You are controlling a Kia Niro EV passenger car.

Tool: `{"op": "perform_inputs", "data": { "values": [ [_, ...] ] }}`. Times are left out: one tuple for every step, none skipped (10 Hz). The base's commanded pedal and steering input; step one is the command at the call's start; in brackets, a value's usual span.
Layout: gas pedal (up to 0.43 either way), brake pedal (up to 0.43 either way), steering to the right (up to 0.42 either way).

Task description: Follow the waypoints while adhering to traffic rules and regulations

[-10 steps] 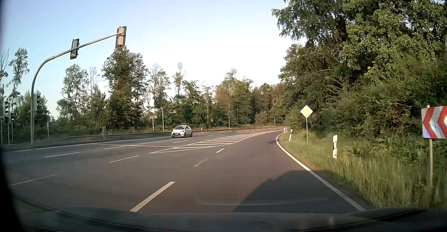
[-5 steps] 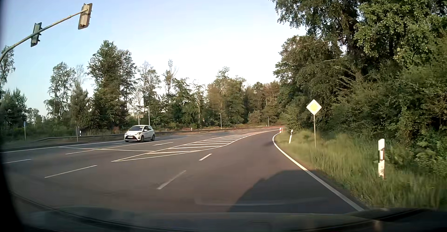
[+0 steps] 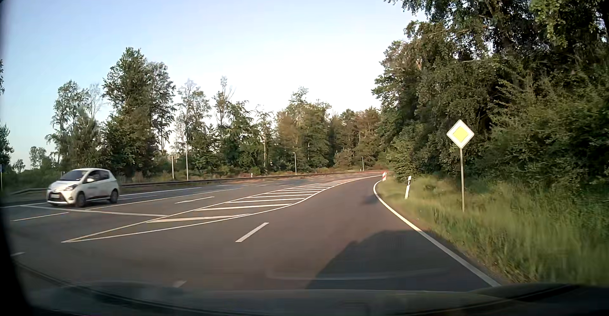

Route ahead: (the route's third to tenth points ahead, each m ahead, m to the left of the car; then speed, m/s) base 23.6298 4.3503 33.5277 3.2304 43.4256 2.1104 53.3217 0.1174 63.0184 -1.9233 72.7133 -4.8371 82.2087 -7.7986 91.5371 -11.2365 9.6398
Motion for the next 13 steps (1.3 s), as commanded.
{"op": "perform_inputs", "data": {
  "values": [
    [0.449, 0.012, 0.016],
    [0.449, 0.012, 0.018],
    [0.449, 0.012, 0.019],
    [0.449, 0.012, 0.018],
    [0.449, 0.012, 0.019],
    [0.449, 0.012, 0.02],
    [0.449, 0.012, 0.021],
    [0.449, 0.012, 0.024],
    [0.449, 0.012, 0.024],
    [0.449, 0.012, 0.024],
    [0.449, 0.018, 0.024],
    [0.449, 0.012, 0.023],
    [0.449, 0.012, 0.022]
  ]
}}
